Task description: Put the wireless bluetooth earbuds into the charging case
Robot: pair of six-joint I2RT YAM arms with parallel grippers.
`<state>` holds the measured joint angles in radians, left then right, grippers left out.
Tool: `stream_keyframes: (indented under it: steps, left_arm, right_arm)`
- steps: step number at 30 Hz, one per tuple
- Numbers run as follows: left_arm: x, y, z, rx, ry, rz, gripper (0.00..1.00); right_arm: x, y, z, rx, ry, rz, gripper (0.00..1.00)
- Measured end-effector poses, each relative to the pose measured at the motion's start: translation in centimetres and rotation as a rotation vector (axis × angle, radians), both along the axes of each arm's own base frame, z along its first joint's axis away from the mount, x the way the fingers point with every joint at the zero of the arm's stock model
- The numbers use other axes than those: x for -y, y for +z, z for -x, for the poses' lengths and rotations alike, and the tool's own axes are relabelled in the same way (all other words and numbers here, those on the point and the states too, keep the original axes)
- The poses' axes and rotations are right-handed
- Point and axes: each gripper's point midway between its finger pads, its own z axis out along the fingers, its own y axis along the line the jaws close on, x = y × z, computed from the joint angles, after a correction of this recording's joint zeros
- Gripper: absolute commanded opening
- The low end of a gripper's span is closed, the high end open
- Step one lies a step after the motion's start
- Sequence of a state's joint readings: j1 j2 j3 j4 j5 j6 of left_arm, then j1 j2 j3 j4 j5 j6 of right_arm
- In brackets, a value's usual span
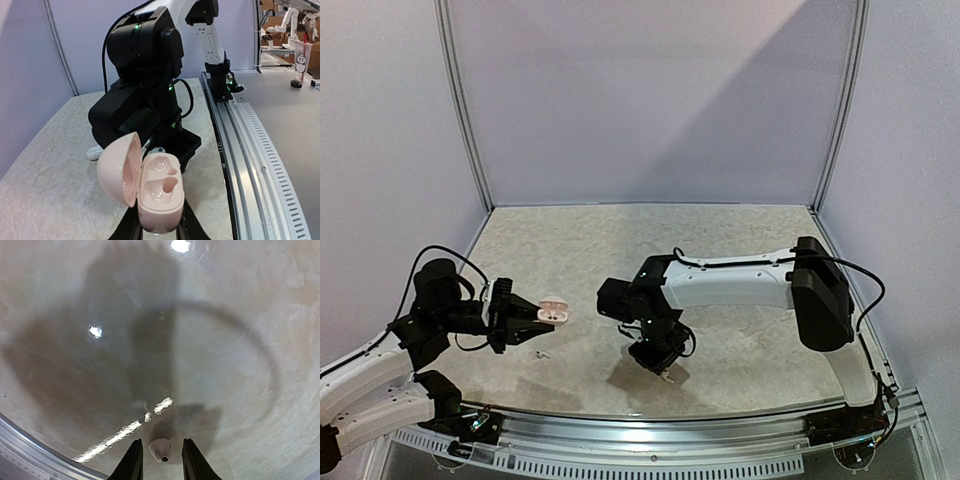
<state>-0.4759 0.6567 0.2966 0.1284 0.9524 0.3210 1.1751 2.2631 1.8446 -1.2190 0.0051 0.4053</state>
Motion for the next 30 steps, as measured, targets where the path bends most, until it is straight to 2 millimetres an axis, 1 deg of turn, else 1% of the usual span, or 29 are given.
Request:
stream_keyframes:
  steps: [5, 13, 17, 25, 28, 30]
  left_arm:
    - [0.0, 0.0, -0.1, -0.003, 0.0, -0.002, 0.0]
    - [0.0, 0.0, -0.1, -0.003, 0.001, -0.002, 0.0]
    - [0.0, 0.0, -0.1, -0.003, 0.001, -0.002, 0.0]
    - [0.0, -0.1, -0.1, -0.006, 0.002, -0.004, 0.0]
    - [0.0, -0.1, -0.1, -0.01, 0.002, -0.006, 0.0]
    - [0.0, -0.2, 0.0, -0.012, 0.002, -0.008, 0.0]
  right_arm:
    - [0.0, -0.2, 0.0, -0.002, 0.011, 0.004, 0.23]
    - [0.3, -0.9, 0.1, -0.011, 0.018, 0.023, 0.22]
    - [0.4, -1.2, 0.2, -0.015, 0.022, 0.03, 0.18]
    - [0.6, -1.2, 0.2, -0.018, 0.025, 0.036, 0.19]
    - [0.7, -1.2, 0.3, -0.02, 0.026, 0.041, 0.25]
    - [0.8, -1.2, 0.3, -0.022, 0.024, 0.047, 0.26]
